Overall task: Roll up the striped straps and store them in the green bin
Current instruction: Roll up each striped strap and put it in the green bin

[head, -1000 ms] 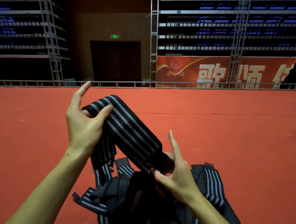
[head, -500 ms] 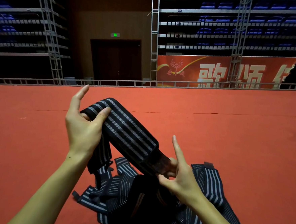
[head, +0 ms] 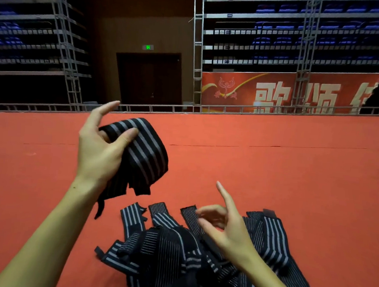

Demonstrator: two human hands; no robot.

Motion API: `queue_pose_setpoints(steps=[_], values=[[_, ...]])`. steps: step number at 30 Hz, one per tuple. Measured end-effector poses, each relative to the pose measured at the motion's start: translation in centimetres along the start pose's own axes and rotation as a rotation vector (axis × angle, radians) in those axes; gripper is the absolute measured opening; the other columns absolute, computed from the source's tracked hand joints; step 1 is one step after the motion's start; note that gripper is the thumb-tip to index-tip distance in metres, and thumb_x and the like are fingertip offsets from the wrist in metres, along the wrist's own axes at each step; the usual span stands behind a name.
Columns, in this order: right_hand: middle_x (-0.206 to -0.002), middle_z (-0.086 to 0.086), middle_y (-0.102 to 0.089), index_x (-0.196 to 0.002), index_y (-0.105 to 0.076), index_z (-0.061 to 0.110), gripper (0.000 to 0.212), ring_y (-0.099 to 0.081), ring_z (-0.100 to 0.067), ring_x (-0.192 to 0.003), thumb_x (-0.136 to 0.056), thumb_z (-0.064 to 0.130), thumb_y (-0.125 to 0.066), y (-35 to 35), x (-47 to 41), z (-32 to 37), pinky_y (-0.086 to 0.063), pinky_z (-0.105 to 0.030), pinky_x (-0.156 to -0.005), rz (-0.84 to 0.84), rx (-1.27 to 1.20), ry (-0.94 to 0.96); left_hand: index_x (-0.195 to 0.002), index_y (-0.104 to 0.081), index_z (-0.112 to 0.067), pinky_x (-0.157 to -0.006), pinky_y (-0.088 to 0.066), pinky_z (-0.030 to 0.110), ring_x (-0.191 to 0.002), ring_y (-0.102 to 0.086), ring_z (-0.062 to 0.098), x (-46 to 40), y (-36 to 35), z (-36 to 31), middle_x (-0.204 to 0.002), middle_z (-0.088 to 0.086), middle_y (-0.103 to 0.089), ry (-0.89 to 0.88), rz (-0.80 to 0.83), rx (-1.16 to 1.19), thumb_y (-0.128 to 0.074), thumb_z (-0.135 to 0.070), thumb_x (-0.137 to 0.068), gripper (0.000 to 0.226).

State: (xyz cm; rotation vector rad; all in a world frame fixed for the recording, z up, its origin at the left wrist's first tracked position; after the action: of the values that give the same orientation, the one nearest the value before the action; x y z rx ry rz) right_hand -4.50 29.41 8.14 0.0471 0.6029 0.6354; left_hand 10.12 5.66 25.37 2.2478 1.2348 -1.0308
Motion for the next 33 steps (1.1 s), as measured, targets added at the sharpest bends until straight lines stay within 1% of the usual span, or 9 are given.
queue_pose_setpoints(steps=[3,6,10,13,16,21,26,29,33], values=[[-0.118,0.004,-0.078,-0.167,-0.02,0.035,0.094,-0.074,-0.016,-0.115,-0.097,0.017,-0.08,0.0,-1.6,4.2,-0.058,-0.034,-0.104,-0.031,-0.012,0.095,-0.153,-0.053,-0.029,-0.077,-0.068,0.035,-0.088,-0.082,0.022,0.6,-0.3,-0.5,-0.095,0.012,-0.081,0.075,0.137,0.048,-0.082,-0.004,-0.093,0.071],[-0.128,0.01,-0.072,-0.166,-0.019,0.038,0.091,-0.069,-0.006,-0.122,-0.097,0.033,-0.078,0.4,-2.7,8.6,-0.053,-0.022,-0.107,-0.032,0.078,0.196,-0.155,-0.05,-0.029,-0.076,-0.068,0.036,-0.091,-0.082,0.026,1.8,-0.8,-1.4,-0.098,0.011,-0.083,0.15,0.322,0.091,-0.079,0.0,-0.093,0.074],[-0.117,0.002,-0.077,-0.17,-0.008,0.036,0.094,-0.075,-0.012,-0.108,-0.102,0.028,-0.073,-0.5,-2.8,11.4,-0.059,-0.036,-0.101,0.112,0.056,0.174,-0.155,-0.049,-0.029,-0.077,-0.067,0.036,-0.095,-0.082,0.032,3.8,-2.0,-2.7,-0.102,0.018,-0.082,0.235,0.483,0.202,-0.073,0.003,-0.095,0.072],[-0.11,0.005,-0.08,-0.169,0.002,0.042,0.096,-0.078,-0.014,-0.102,-0.106,0.018,-0.067,-1.2,-1.5,12.0,-0.061,-0.042,-0.096,0.197,-0.012,0.133,-0.152,-0.052,-0.028,-0.075,-0.066,0.035,-0.093,-0.081,0.032,4.7,-2.9,-3.5,-0.102,0.02,-0.082,0.286,0.507,0.282,-0.07,0.002,-0.096,0.066],[-0.113,-0.003,-0.081,-0.168,-0.005,0.049,0.1,-0.079,-0.022,-0.104,-0.103,0.011,-0.071,-1.1,-0.2,12.6,-0.061,-0.051,-0.099,0.139,-0.06,0.165,-0.152,-0.052,-0.027,-0.076,-0.066,0.035,-0.094,-0.08,0.03,5.3,-3.2,-4.3,-0.103,0.019,-0.081,0.308,0.525,0.315,-0.068,-0.004,-0.1,0.059],[-0.086,-0.022,-0.074,-0.164,-0.021,0.057,0.096,-0.071,-0.049,-0.075,-0.101,0.005,-0.072,-0.2,1.3,14.4,-0.062,-0.065,-0.072,0.059,-0.103,0.196,-0.157,-0.043,-0.038,-0.088,-0.065,0.037,-0.101,-0.08,0.034,7.3,-2.5,-6.3,-0.105,0.02,-0.081,0.299,0.624,0.299,-0.071,-0.013,-0.101,0.067],[-0.113,-0.009,-0.08,-0.164,-0.029,0.05,0.088,-0.079,-0.029,-0.104,-0.102,0.006,-0.072,0.3,2.8,15.7,-0.063,-0.054,-0.096,0.082,-0.092,0.202,-0.157,-0.045,-0.036,-0.092,-0.065,0.046,-0.103,-0.08,0.037,9.0,-1.9,-7.9,-0.105,0.02,-0.082,0.252,0.609,0.293,-0.077,-0.004,-0.095,0.076],[-0.108,-0.014,-0.08,-0.164,-0.028,0.052,0.087,-0.079,-0.035,-0.101,-0.103,0.008,-0.071,0.8,4.1,16.4,-0.062,-0.06,-0.093,0.152,-0.062,0.167,-0.156,-0.047,-0.034,-0.094,-0.065,0.048,-0.101,-0.08,0.036,8.9,-1.1,-8.8,-0.104,0.019,-0.082,0.251,0.545,0.273,-0.077,-0.005,-0.096,0.074],[-0.101,-0.015,-0.081,-0.163,-0.035,0.043,0.08,-0.08,-0.035,-0.097,-0.103,0.004,-0.07,1.2,5.4,18.2,-0.064,-0.058,-0.089,0.046,-0.072,0.198,-0.157,-0.043,-0.039,-0.096,-0.064,0.048,-0.104,-0.08,0.032,10.8,0.0,-10.6,-0.108,0.015,-0.082,0.275,0.595,0.258,-0.078,-0.015,-0.097,0.074]])
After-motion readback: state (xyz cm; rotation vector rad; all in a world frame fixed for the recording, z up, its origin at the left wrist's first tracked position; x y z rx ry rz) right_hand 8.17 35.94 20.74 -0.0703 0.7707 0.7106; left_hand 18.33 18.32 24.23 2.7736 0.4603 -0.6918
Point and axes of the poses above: each hand's wrist, its own x-axis away from the middle knuckle, its own y-axis out of the back of the hand, z = x × y, the point moved 1 cm from there along -x, towards the middle knuckle
